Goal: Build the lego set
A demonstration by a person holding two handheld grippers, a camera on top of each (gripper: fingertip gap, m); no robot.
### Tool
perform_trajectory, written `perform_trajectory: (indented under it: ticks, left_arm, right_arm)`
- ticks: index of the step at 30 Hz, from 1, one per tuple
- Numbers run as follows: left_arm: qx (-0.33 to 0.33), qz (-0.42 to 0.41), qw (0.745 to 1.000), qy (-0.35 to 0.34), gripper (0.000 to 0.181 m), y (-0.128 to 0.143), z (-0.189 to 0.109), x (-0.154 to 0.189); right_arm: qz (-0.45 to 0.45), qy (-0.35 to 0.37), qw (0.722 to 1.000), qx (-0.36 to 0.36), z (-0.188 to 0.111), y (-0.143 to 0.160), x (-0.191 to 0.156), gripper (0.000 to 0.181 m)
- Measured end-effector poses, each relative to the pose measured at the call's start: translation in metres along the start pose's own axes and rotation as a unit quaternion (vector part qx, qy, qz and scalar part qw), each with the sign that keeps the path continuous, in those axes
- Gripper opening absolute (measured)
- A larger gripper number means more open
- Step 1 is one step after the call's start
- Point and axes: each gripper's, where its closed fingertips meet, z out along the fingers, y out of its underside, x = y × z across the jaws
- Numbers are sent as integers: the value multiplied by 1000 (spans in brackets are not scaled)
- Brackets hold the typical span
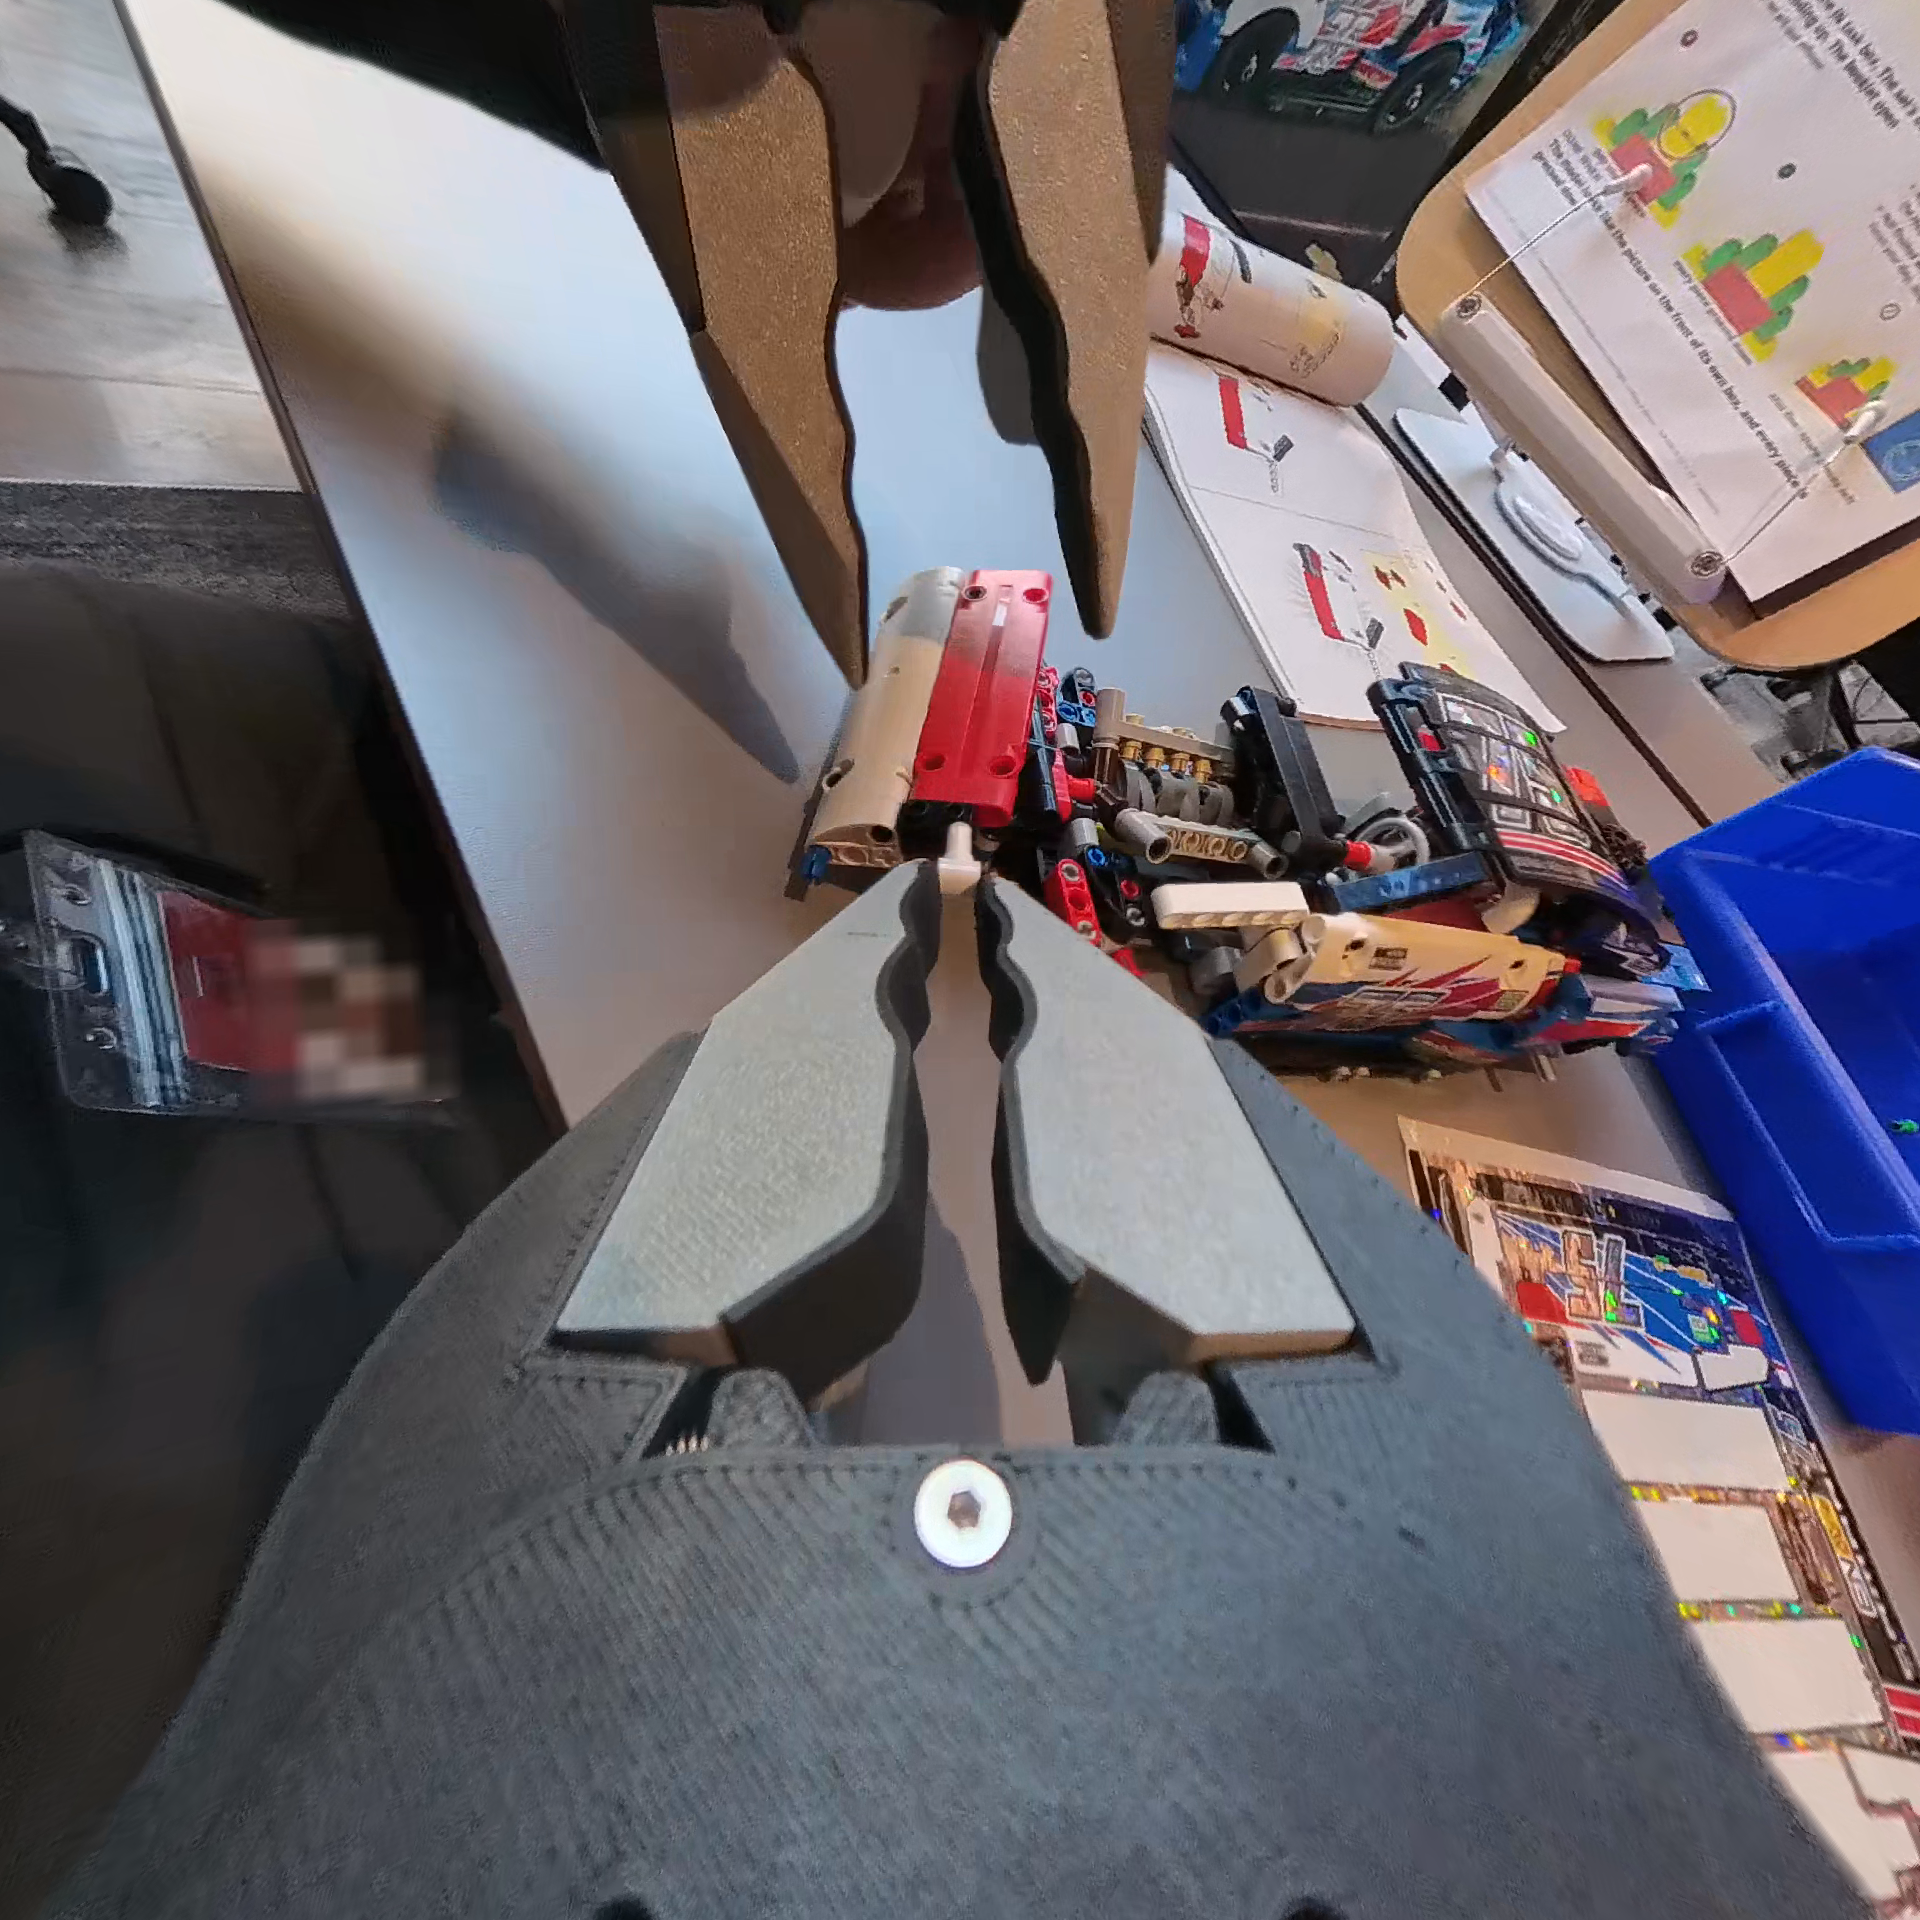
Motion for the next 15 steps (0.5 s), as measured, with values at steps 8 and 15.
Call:
perform_trajectory:
  ticks: [8,15]
  left_arm:
    - [-61,25,996,63,55,19,16,3]
    - [14,-45,997,59,42,-16,4,11]
  right_arm:
    - [-15,-1,1000,-2,9,2,2,4]
    - [-87,39,995,41,-8,-18,3,4]
